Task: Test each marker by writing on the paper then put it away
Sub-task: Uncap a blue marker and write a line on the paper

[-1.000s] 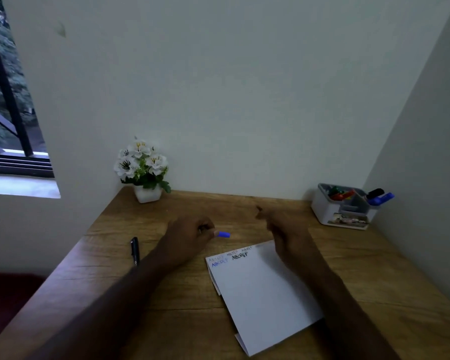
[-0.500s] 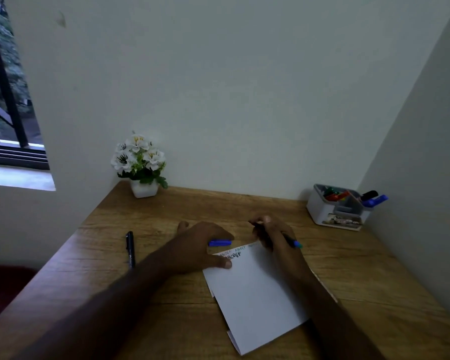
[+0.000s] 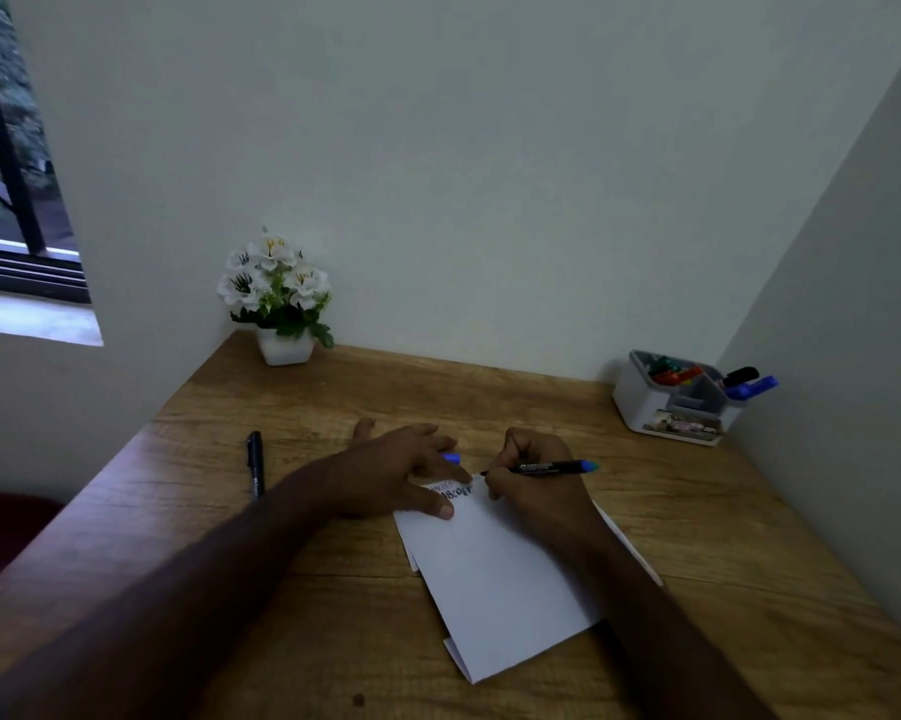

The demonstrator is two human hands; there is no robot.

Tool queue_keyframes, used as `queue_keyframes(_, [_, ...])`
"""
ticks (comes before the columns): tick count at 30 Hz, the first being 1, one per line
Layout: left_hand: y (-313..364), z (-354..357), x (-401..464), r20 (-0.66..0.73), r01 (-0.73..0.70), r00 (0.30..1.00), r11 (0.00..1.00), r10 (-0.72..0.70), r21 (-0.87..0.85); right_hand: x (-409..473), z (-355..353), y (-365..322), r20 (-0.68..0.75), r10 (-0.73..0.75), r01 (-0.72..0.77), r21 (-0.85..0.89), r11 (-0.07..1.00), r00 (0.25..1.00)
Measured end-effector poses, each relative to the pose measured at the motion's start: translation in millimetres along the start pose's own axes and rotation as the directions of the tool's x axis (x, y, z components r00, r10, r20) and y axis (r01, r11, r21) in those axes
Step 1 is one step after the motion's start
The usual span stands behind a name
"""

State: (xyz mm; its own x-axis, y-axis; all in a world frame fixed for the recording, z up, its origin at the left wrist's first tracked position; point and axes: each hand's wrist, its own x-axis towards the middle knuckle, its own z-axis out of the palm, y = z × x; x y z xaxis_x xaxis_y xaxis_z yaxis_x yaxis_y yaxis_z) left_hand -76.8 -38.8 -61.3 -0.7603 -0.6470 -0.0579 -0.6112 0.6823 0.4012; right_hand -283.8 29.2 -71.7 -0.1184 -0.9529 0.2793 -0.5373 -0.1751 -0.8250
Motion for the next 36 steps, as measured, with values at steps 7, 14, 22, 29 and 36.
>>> queue_keyframes(7, [-2.3, 0.1, 1.4, 0.038, 0.012, 0.999, 1.0, -0.013, 0.008, 2.8, 6.0, 3.4, -0.014, -0.026, 0.027, 0.089, 0.996, 1.0])
queue_keyframes(14, [-3.1, -0.6, 1.0, 0.043, 0.012, 0.999, 1.0, -0.012, 0.0, 4.0, 6.4, 5.7, 0.001, -0.04, 0.039, 0.097, 0.994, 0.999])
queue_keyframes(22, [-1.3, -1.0, 0.7, 0.047, 0.015, 0.999, 1.0, -0.015, 0.01, 5.4, 6.9, 7.3, 0.021, -0.052, 0.052, 0.008, 0.999, 0.998])
queue_keyframes(29, [-2.3, 0.0, 1.6, 0.041, 0.012, 0.999, 1.0, -0.012, 0.004, 7.1, 8.4, 8.2, 0.003, -0.062, 0.062, -0.01, 0.998, 0.998])
queue_keyframes(36, [-1.1, -1.4, 0.6, 0.039, 0.012, 0.999, 1.0, -0.012, -0.014, 7.1, 8.4, 9.3, -0.018, -0.05, 0.05, 0.04, 0.998, 0.999])
